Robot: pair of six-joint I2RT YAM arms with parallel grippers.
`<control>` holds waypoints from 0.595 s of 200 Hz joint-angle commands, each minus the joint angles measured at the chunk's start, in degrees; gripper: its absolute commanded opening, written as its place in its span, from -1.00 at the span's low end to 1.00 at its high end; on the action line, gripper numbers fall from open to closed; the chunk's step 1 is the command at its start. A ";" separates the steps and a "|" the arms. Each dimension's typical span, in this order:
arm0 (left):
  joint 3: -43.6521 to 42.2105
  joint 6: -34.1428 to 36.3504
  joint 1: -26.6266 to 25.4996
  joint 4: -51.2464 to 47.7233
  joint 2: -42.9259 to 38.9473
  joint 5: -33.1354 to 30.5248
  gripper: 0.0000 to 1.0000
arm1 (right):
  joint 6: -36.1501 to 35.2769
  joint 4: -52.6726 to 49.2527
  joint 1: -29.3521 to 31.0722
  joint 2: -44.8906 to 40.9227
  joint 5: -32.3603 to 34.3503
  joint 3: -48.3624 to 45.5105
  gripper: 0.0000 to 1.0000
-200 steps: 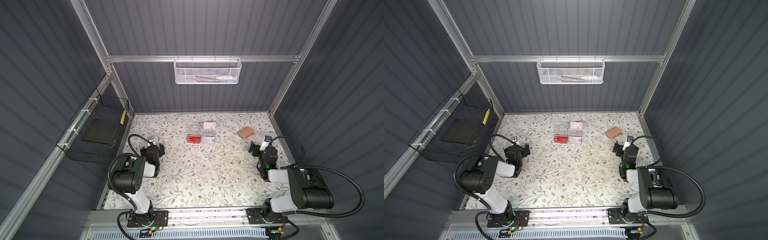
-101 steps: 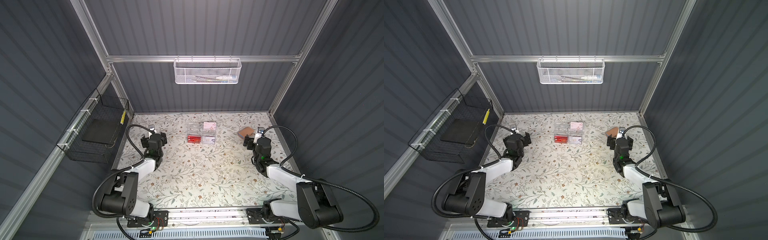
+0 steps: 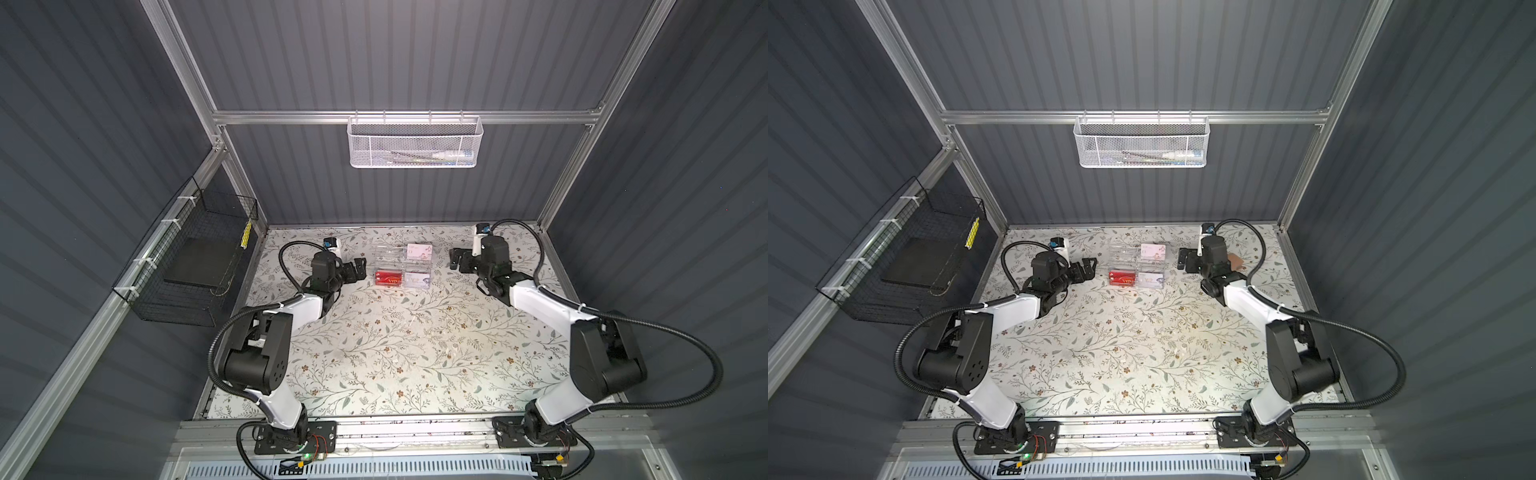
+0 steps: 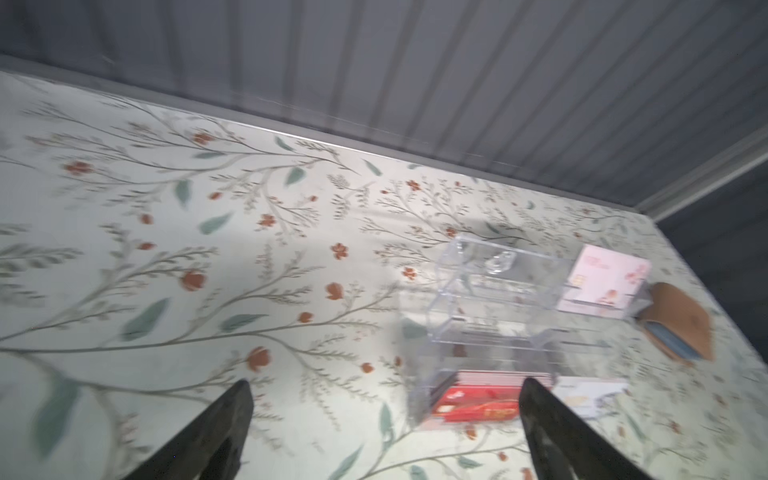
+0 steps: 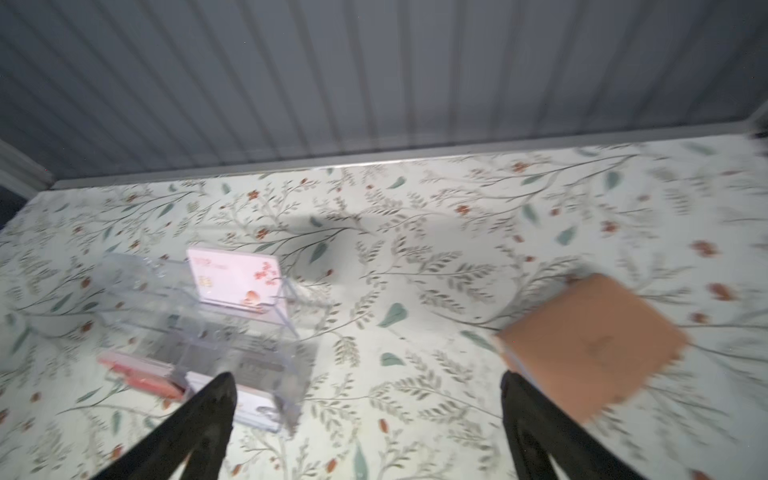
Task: Take the credit cards out of the card holder
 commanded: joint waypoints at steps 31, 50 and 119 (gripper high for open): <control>8.92 -10.77 0.62 11.54 11.09 19.43 1.00 | 8.37 -1.10 2.12 11.80 -13.25 10.47 0.98; 11.01 -12.99 0.70 13.46 14.41 21.38 1.00 | 10.61 -0.78 2.33 15.71 -15.63 13.39 0.98; 12.57 -16.64 0.55 18.66 19.21 24.31 1.00 | 11.18 0.30 4.06 21.78 -18.12 17.10 0.98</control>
